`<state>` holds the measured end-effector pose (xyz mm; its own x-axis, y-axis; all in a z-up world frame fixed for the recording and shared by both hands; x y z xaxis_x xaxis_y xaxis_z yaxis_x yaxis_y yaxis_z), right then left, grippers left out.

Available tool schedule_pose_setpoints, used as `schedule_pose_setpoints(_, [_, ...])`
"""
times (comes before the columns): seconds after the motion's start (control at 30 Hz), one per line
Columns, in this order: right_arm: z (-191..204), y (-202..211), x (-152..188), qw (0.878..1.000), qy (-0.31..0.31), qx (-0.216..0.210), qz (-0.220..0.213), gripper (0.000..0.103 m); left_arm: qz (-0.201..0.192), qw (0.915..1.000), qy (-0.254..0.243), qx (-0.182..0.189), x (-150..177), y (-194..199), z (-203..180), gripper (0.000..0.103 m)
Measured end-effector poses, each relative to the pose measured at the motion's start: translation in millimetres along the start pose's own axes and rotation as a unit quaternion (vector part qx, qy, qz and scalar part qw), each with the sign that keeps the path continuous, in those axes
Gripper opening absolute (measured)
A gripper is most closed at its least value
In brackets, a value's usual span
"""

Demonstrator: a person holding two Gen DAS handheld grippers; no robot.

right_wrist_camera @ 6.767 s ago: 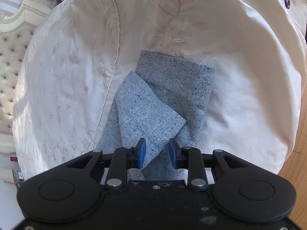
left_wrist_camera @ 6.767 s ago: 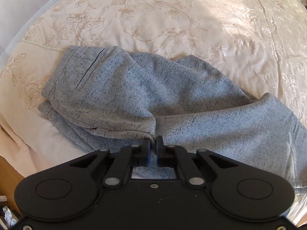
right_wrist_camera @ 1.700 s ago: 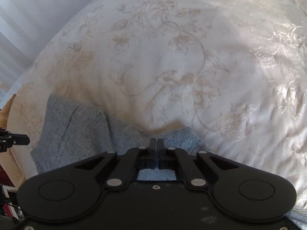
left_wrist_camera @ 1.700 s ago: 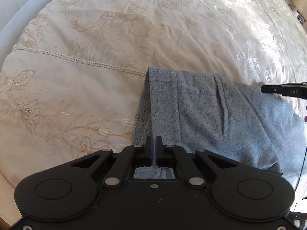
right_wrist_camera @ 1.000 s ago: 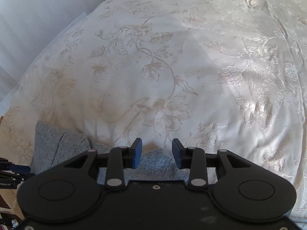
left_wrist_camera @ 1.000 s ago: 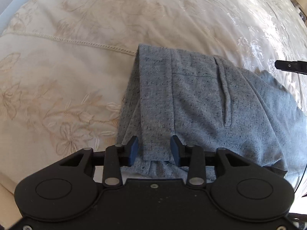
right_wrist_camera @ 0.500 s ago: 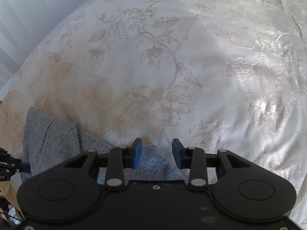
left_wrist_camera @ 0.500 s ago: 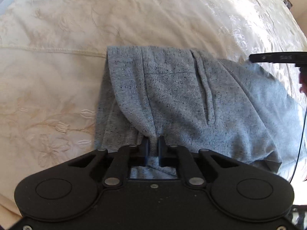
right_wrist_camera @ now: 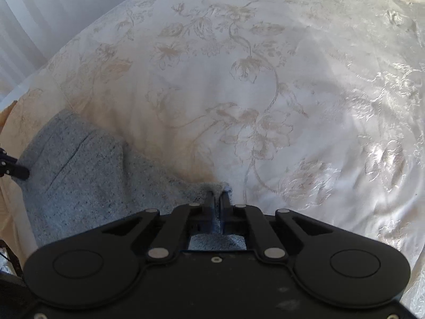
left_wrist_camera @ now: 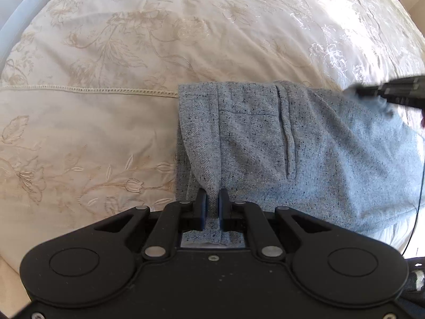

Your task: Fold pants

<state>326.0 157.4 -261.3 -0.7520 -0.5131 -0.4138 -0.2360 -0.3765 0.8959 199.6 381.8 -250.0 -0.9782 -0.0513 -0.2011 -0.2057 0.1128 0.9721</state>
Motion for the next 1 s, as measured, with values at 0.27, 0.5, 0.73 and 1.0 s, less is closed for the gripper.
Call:
schedule_pose_setpoints(0.27, [-43, -20, -28, 0.996, -0.051, 0.074, -0.027, 0.001, 0.013, 0.9987, -0.02, -0.044, 9, -11, 7, 0.011])
schedule_pose_setpoints(0.5, [-65, -19, -28, 0.988, -0.129, 0.077, -0.042, 0.014, 0.027, 0.9977, -0.009, -0.061, 19, -17, 26, 0.006])
schedule_pose_setpoints(0.73, [-14, 16, 1, 0.996, -0.056, 0.059, -0.042, 0.032, 0.035, 0.9964, -0.018, -0.076, 26, -25, 25, 0.006])
schedule_pose_setpoints(1.0, [79, -15, 69, 0.999, -0.028, 0.035, 0.022, 0.032, 0.056, 0.9908, -0.007, -0.123, 52, -16, 41, 0.001])
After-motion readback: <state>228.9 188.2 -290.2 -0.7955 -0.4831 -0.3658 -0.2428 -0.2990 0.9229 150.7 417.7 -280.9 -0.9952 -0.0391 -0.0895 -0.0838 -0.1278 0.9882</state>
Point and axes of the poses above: each gripper's, at about its wrist camera, not at the fingertips, and y roughly against the way its jaws point, z to its left, x to its underside, the point moved 10 cm from there along -y, roughly the way its jaws point, and after that the axes turned 2 degrees about y, right-handed, at the moved point
